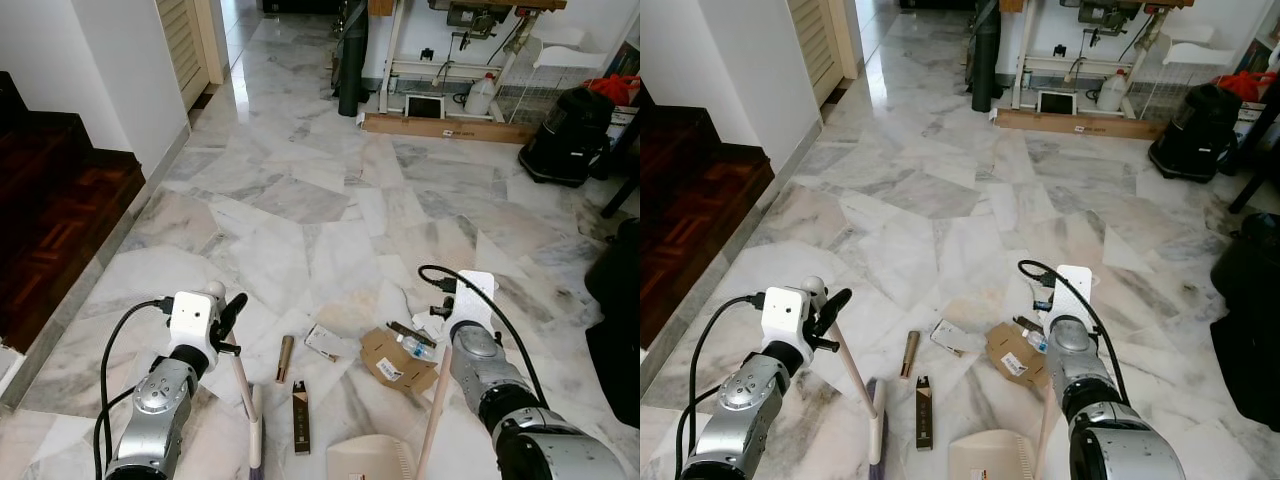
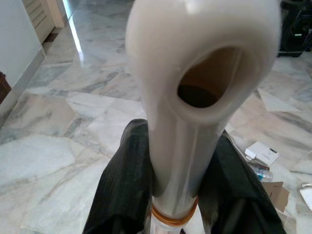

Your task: Sweep floor

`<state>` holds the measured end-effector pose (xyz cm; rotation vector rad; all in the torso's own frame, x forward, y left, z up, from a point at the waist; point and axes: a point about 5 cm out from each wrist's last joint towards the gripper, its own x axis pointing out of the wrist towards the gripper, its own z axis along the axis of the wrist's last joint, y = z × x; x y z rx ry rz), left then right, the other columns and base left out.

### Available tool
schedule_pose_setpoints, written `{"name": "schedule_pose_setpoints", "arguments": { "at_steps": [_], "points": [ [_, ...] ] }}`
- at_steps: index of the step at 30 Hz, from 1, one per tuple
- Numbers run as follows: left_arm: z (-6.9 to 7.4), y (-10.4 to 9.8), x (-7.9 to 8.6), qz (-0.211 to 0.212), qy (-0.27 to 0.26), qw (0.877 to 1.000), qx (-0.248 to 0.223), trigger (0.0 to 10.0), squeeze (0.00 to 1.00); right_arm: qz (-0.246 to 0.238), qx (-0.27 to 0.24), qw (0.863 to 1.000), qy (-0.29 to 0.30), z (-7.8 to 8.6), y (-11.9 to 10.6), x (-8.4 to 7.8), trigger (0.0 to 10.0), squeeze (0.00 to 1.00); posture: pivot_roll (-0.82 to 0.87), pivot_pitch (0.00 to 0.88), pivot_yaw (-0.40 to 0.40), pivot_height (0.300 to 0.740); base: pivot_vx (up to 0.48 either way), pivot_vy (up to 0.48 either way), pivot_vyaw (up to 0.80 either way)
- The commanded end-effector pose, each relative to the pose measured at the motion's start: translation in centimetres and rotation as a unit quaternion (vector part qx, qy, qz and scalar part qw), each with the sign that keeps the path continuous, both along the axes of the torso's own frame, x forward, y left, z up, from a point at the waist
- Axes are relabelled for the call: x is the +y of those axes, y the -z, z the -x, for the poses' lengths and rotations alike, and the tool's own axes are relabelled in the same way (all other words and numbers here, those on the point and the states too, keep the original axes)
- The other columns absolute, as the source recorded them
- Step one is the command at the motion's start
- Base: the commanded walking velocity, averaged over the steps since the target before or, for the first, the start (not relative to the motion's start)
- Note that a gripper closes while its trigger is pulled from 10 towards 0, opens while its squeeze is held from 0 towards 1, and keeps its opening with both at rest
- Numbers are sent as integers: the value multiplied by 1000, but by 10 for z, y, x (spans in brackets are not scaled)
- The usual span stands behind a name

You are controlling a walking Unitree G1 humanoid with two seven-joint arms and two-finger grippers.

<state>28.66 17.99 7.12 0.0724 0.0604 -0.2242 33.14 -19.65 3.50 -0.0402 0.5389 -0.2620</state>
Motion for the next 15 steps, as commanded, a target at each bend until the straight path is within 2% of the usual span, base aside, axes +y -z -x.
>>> {"name": "schedule_pose_setpoints", "arguments": {
  "at_steps": [1,4,6,9,11,15],
  "points": [
    [2,3,-1,10,2,1000,10,10000,0,-18,94,995,-6,27,34,5,10000,0,3,90,-29,740,0,0,0],
    [2,3,-2,10,2,1000,10,10000,0,2,80,997,-15,23,30,4,10000,0,3,90,-29,740,0,0,0],
    [2,2,-2,10,2,1000,10,10000,0,7,53,999,-9,19,24,4,10000,0,3,90,-29,740,0,0,0],
    [1,2,-2,10,2,1000,9,10000,0,6,9,1000,2,12,14,2,10000,0,6,90,-29,740,0,0,0],
    [1,2,-2,9,3,1000,10,10000,0,-4,-48,999,9,4,1,1,10000,0,6,90,-29,740,0,0,0],
    [1,2,-2,9,4,1000,11,10000,0,21,-58,998,7,2,-3,-1,10000,0,8,92,-27,740,0,0,0]
  ]
}}
